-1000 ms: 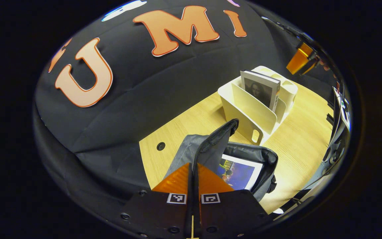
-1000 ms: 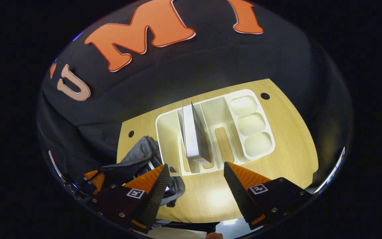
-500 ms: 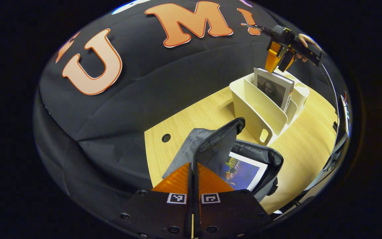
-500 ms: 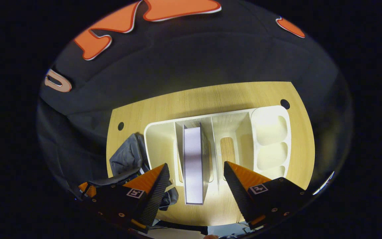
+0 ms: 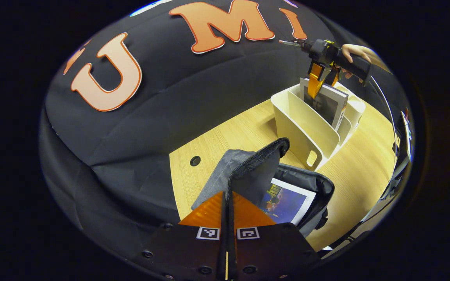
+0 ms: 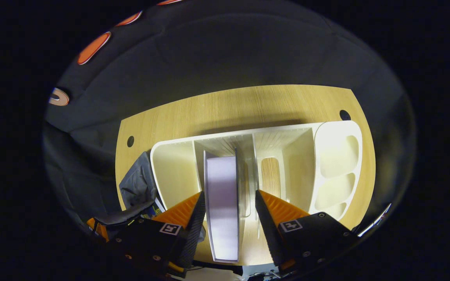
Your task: Open the schoolbag, grab two books from the bookshelf and put them into the schoolbag.
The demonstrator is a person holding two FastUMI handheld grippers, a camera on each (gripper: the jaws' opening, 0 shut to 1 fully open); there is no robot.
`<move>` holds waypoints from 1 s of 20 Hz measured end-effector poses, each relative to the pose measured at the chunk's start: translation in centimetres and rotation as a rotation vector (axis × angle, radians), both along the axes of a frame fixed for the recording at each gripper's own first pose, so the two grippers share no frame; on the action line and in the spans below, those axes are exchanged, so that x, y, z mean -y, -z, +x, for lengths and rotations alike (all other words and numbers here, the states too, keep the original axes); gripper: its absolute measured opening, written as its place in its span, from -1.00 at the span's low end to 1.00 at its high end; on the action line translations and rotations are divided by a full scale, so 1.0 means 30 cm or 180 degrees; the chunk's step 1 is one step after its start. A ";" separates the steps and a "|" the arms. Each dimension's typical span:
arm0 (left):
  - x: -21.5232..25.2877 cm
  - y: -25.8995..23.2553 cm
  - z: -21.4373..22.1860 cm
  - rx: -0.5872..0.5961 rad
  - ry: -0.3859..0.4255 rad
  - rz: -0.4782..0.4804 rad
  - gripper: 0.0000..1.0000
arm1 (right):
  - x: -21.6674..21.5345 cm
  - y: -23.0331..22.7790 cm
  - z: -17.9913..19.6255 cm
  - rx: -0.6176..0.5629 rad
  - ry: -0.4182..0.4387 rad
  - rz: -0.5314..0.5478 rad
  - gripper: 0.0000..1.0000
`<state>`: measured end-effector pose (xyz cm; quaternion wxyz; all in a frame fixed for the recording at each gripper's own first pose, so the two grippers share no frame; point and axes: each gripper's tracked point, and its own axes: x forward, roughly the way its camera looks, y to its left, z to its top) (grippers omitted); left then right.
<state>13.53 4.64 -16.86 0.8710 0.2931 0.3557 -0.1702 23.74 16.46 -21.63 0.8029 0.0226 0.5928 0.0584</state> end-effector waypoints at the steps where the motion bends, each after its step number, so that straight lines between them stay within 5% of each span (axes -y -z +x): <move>1: -0.001 0.001 0.000 0.0004 -0.0003 0.0002 -0.96 | 0.005 0.016 0.001 -0.0017 0.0024 -0.0049 0.43; 4: 0.000 -0.001 -0.003 0.0009 0.0007 -0.0020 -0.96 | 0.011 0.042 -0.006 -0.0086 0.0093 -0.0197 -0.20; 13: -0.011 0.016 -0.009 -0.0002 0.0016 -0.0128 -0.96 | -0.031 -0.039 -0.066 -0.0042 0.0120 -0.0251 -0.35; 20: -0.007 0.030 -0.015 -0.0014 0.0144 -0.0202 -0.96 | -0.040 -0.336 -0.142 0.0402 0.0146 -0.0322 -0.36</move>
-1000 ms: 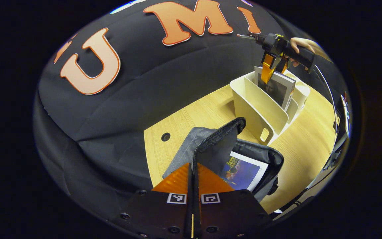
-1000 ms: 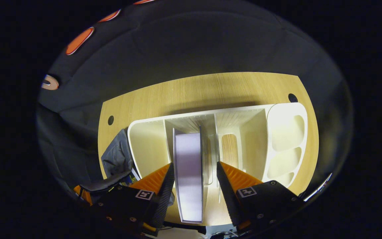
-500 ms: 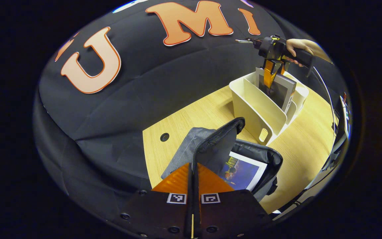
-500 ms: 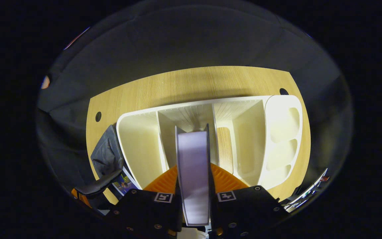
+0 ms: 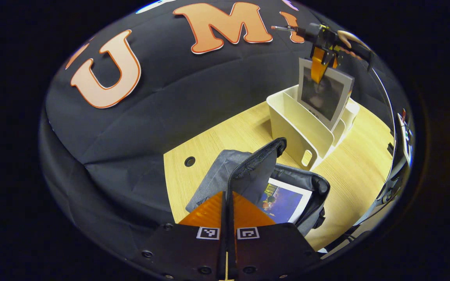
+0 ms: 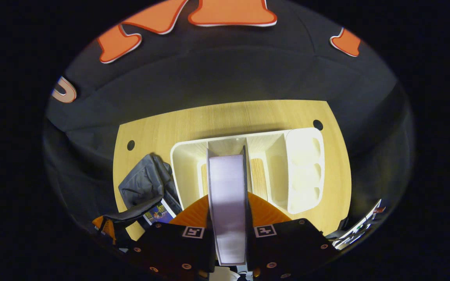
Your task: Open the schoolbag, grab two books from the bookshelf and put them into the schoolbag.
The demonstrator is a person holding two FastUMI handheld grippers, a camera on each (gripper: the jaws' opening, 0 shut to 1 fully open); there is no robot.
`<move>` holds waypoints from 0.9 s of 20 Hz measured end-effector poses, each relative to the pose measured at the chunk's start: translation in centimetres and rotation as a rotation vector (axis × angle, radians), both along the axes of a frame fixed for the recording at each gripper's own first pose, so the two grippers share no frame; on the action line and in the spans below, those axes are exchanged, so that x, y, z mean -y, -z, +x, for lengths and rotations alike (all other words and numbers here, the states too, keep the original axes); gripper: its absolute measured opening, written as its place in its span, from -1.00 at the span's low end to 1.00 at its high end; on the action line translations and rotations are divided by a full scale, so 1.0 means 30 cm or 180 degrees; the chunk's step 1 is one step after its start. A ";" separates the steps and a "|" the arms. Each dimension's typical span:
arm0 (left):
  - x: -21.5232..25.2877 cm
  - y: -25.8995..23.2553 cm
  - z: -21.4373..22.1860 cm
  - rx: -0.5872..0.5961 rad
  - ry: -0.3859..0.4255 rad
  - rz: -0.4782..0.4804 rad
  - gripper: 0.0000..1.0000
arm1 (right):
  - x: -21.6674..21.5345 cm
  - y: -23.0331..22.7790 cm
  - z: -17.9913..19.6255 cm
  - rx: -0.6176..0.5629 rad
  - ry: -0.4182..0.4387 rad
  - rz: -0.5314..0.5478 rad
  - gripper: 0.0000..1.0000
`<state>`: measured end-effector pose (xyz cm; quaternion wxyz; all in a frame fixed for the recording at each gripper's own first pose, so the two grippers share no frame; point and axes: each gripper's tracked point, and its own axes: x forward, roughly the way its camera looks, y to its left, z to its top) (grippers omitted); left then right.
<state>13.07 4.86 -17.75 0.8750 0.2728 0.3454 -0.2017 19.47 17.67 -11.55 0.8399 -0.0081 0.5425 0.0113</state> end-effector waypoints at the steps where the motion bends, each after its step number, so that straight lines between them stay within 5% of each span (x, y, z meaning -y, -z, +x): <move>1: -0.003 -0.003 -0.003 0.0004 0.0026 -0.0002 -0.96 | 0.002 -0.042 -0.016 0.0072 0.0038 0.0025 -0.36; 9: 0.011 -0.016 0.033 0.0049 0.0243 0.0104 -0.95 | 0.047 -0.325 -0.332 0.0601 0.0221 0.0260 -0.38; 18: 0.051 -0.079 0.033 0.0147 0.0558 0.0304 -0.95 | -0.094 -0.202 -0.715 0.0730 0.0620 0.1814 -0.39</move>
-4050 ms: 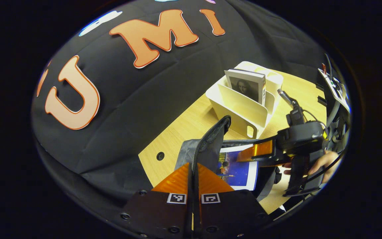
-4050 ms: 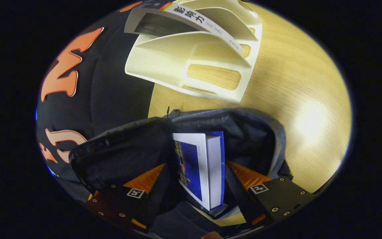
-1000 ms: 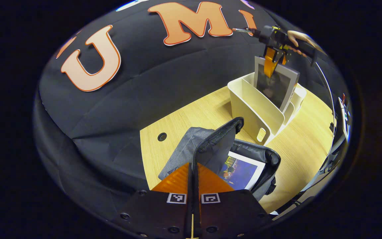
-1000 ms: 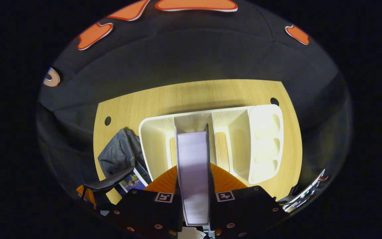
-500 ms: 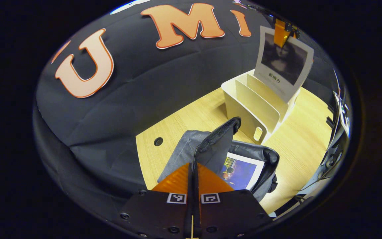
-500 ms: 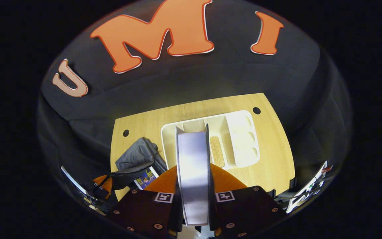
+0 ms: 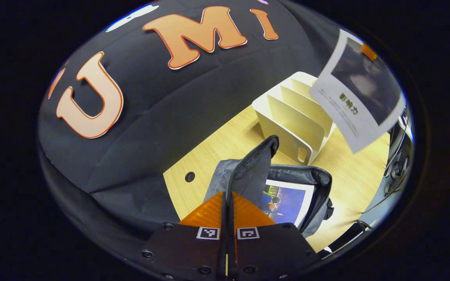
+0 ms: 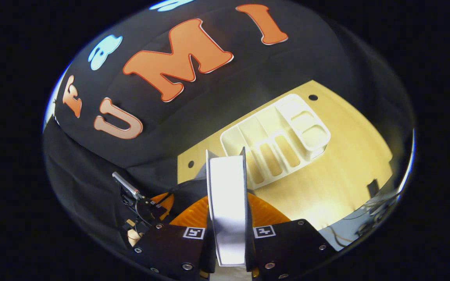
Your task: Open the schoolbag, grab two books from the bookshelf and put them into the schoolbag.
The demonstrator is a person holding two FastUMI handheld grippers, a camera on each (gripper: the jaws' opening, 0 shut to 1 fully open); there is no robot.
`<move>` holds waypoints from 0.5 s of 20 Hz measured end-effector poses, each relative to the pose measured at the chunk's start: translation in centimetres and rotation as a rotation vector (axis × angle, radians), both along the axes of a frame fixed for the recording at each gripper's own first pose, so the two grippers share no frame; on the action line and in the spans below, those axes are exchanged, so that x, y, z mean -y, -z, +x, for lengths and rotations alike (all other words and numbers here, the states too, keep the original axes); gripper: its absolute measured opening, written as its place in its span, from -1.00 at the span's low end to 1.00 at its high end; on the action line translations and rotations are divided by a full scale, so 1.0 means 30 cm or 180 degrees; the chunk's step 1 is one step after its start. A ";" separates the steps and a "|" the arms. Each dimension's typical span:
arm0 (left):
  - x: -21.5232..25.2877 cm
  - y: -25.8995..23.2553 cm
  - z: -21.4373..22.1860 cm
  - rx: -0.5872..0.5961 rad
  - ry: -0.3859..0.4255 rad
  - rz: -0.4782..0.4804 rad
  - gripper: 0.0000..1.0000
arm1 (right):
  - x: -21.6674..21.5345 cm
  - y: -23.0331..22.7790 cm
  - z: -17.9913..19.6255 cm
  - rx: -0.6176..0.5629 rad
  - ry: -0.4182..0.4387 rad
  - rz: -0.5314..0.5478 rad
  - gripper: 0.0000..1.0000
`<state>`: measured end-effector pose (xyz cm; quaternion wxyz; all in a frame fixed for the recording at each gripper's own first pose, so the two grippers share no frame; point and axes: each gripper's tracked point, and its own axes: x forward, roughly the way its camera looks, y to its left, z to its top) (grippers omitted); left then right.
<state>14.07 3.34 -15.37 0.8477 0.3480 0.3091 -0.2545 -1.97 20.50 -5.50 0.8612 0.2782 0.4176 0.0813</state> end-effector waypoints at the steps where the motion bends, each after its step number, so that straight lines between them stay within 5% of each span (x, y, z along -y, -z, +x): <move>1: 0.006 -0.007 -0.001 0.0027 0.0025 -0.0018 -0.96 | -0.021 0.048 -0.032 -0.0023 0.0042 0.0218 -0.41; 10: 0.024 -0.029 0.000 0.0059 0.0060 0.0000 -0.96 | -0.242 0.516 -0.035 -0.0294 0.0315 0.1408 -0.42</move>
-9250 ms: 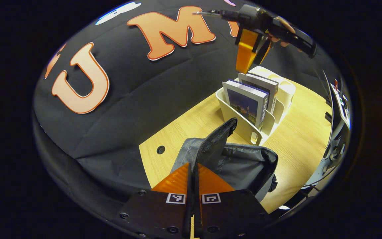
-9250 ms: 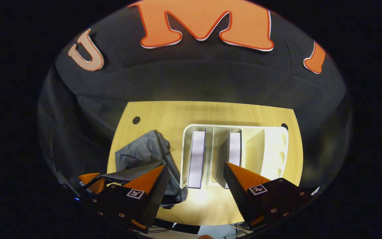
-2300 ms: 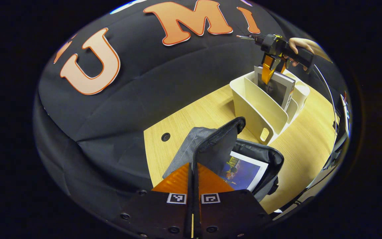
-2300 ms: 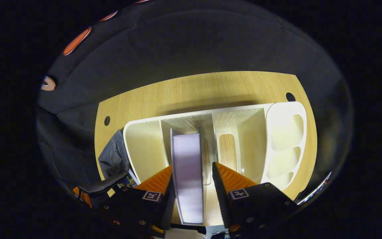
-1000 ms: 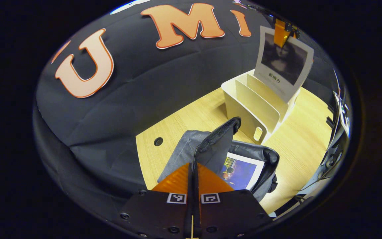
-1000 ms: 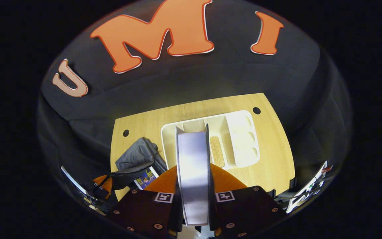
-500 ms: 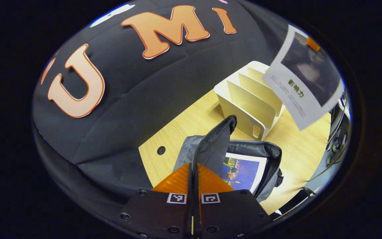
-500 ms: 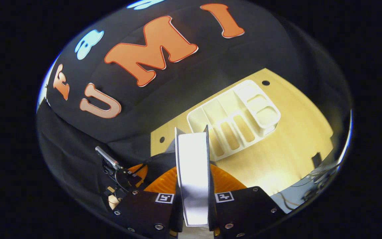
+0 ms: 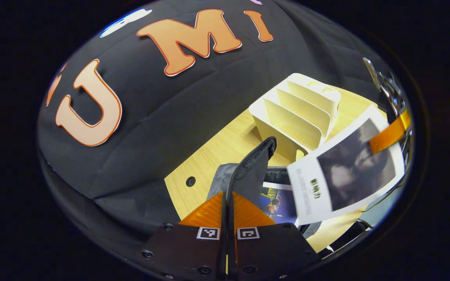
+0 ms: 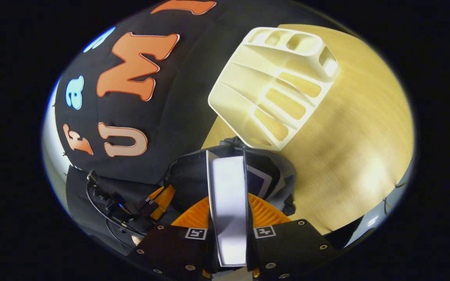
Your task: Open the schoolbag, grab two books from the bookshelf and put them into the schoolbag.
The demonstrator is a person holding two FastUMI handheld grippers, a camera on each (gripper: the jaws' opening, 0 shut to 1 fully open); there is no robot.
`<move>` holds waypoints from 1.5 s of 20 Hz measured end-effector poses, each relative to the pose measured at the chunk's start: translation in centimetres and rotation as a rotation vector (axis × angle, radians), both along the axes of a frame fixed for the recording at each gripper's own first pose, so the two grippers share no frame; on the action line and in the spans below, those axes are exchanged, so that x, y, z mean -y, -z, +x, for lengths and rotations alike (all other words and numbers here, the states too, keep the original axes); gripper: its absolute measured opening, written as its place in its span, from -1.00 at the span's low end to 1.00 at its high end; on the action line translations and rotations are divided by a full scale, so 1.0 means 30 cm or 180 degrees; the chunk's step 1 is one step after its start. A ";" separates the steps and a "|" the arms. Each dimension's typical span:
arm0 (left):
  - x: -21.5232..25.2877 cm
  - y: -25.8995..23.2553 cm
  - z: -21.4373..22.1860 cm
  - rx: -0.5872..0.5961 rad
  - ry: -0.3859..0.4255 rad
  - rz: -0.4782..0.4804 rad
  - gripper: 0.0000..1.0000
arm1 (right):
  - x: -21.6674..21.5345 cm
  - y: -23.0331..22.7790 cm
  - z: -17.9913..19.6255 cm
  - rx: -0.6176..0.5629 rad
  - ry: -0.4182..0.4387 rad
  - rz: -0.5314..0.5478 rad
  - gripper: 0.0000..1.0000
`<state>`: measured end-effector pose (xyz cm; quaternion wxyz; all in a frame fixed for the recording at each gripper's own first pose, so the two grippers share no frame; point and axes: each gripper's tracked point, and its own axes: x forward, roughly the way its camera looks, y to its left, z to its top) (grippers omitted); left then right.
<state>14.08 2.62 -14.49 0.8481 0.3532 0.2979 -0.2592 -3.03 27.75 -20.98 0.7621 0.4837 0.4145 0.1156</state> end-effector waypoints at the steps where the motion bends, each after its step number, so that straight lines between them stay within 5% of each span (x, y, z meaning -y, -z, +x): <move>1: -0.001 0.000 -0.003 -0.0001 -0.0011 -0.0004 -0.96 | -0.031 0.045 0.014 -0.0026 0.0020 0.0057 -0.42; 11: 0.040 -0.047 -0.024 0.0114 0.0103 0.0070 -0.96 | -0.298 0.237 0.229 0.0024 0.0595 0.0586 -0.43; 20: 0.072 -0.071 -0.060 0.0134 0.0206 0.0077 -0.95 | -0.392 0.282 0.318 -0.0178 0.0925 0.0506 -0.34; 21: 0.066 -0.070 -0.061 0.0117 0.0172 0.0055 -0.96 | -0.395 0.295 0.311 -0.0270 0.0916 0.0462 -0.12; 23: 0.045 -0.057 -0.051 0.0095 0.0121 0.0051 -0.95 | -0.395 0.352 0.299 -0.0524 0.0884 0.0282 -0.14; 25: 0.038 -0.049 -0.053 0.0048 0.0088 0.0019 -0.95 | -0.386 0.382 0.279 -0.0727 0.0834 0.0209 0.18; 26: 0.034 -0.046 -0.059 0.0032 0.0076 -0.0007 -0.95 | -0.396 0.382 0.264 -0.0781 0.0782 0.0206 0.56; 27: 0.026 -0.044 -0.062 0.0026 0.0068 -0.0015 -0.96 | -0.403 0.392 0.253 -0.0843 0.0715 0.0187 0.34; 30: 0.012 -0.031 -0.060 0.0012 0.0028 -0.0078 -0.96 | -0.373 0.396 0.220 -0.0920 0.0587 0.0099 0.71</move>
